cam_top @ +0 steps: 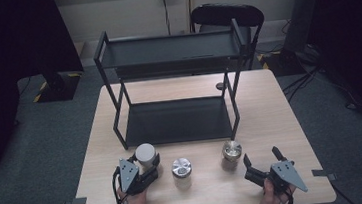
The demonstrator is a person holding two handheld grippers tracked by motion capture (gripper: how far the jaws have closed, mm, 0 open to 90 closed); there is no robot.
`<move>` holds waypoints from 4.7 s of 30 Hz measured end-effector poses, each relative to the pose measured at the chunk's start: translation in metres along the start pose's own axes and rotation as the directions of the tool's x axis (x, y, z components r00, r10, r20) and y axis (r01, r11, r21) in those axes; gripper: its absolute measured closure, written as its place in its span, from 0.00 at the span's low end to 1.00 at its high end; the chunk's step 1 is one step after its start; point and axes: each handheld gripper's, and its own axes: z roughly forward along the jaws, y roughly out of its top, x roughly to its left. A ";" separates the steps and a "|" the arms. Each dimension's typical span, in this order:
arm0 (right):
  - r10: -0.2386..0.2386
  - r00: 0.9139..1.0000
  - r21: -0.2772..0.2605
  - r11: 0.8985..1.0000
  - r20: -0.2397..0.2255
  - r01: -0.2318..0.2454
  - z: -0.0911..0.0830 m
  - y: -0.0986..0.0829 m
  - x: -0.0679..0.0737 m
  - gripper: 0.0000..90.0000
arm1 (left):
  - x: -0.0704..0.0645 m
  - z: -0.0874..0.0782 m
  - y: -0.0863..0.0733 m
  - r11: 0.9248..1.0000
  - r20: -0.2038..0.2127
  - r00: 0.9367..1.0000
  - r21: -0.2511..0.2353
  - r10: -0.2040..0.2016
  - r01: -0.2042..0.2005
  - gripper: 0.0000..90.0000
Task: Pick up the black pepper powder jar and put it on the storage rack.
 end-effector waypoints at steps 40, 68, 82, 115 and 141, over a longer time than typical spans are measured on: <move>-0.001 1.000 -0.006 1.000 -0.003 0.001 -0.001 -0.001 -0.001 0.00 | 0.002 0.003 0.036 1.000 -0.022 1.000 0.022 0.017 -0.016 0.38; 0.000 1.000 -0.006 1.000 -0.004 0.000 -0.001 -0.001 -0.001 0.00 | 0.005 0.024 0.068 0.999 -0.053 0.999 0.040 0.011 -0.008 0.38; -0.003 1.000 -0.008 1.000 -0.007 0.003 -0.001 -0.001 -0.001 0.00 | 0.009 0.043 0.084 0.998 -0.055 0.998 0.061 0.024 -0.021 0.38; -0.004 1.000 -0.007 1.000 -0.009 0.004 -0.001 -0.001 -0.001 0.00 | 0.025 0.086 0.089 0.996 -0.082 0.996 0.084 0.017 -0.010 0.38; -0.006 1.000 -0.005 1.000 -0.009 0.006 0.000 -0.001 -0.001 0.00 | 0.031 0.116 0.078 0.990 -0.084 0.996 0.139 -0.003 0.015 0.38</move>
